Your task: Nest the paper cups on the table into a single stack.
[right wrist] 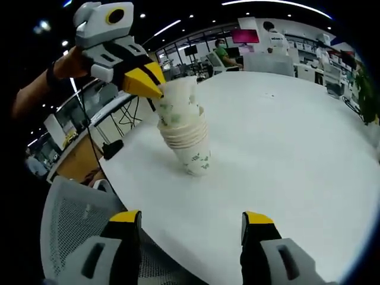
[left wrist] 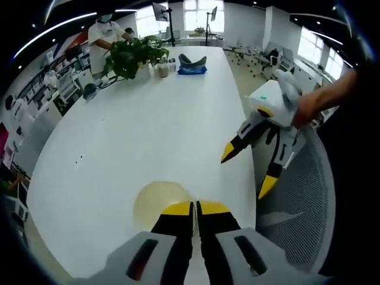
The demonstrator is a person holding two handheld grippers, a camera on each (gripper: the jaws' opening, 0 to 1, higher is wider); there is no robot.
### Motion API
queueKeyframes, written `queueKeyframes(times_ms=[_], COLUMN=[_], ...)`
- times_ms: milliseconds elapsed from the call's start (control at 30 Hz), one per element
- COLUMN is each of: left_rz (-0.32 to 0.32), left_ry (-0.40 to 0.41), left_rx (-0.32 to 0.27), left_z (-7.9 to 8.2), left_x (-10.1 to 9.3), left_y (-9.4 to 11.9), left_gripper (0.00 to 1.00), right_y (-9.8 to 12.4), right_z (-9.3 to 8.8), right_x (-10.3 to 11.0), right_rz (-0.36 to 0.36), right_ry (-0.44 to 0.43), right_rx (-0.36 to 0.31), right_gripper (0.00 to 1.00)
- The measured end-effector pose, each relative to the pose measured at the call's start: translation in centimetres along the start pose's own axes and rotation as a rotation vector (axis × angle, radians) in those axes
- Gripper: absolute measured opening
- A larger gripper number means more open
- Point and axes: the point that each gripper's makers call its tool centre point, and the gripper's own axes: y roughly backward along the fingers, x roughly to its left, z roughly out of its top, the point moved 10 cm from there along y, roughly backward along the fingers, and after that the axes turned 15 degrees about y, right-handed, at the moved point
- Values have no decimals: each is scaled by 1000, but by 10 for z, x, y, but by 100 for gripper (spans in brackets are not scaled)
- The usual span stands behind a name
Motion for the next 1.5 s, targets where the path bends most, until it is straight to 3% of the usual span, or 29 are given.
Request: queueKeyframes(times_ms=[300,500,633,733,800,900,1133,1333,1500], left_rz=[8,25,51,121,134,150,114,101,94], left_ry=[-6,-1,32,58,93,113,141,116,90], left_rx=[6,-20,-68,-110,-97,-76,-35,9,42], left_z=[-4,-5,-9,-18,-30,-44,-62,-70,-65], left_x=[-2,3,11,17,28,33,30,33,26], left_y=[1,6,11,12,8,5,-11,-35,-46], left_gripper=[3,14,26,44,55,62,64,62,59], right_y=[1,0,-3,-5,-7,-12,-28,-46,-58], right_z=[2,3,7,14,19,31,61,68,76], right_x=[0,-2,-3,-8,-13,-20,-36,-38,-35], right_rz=[-2,0,8,10,11,11,40,80,114], right_ry=[1,8,23,42,54,88,231,308,372], right_rx=[-1,1,4,4,-1,-15,-29,11,27], right_gripper=[69,69,69,69,69,69,71,71,69])
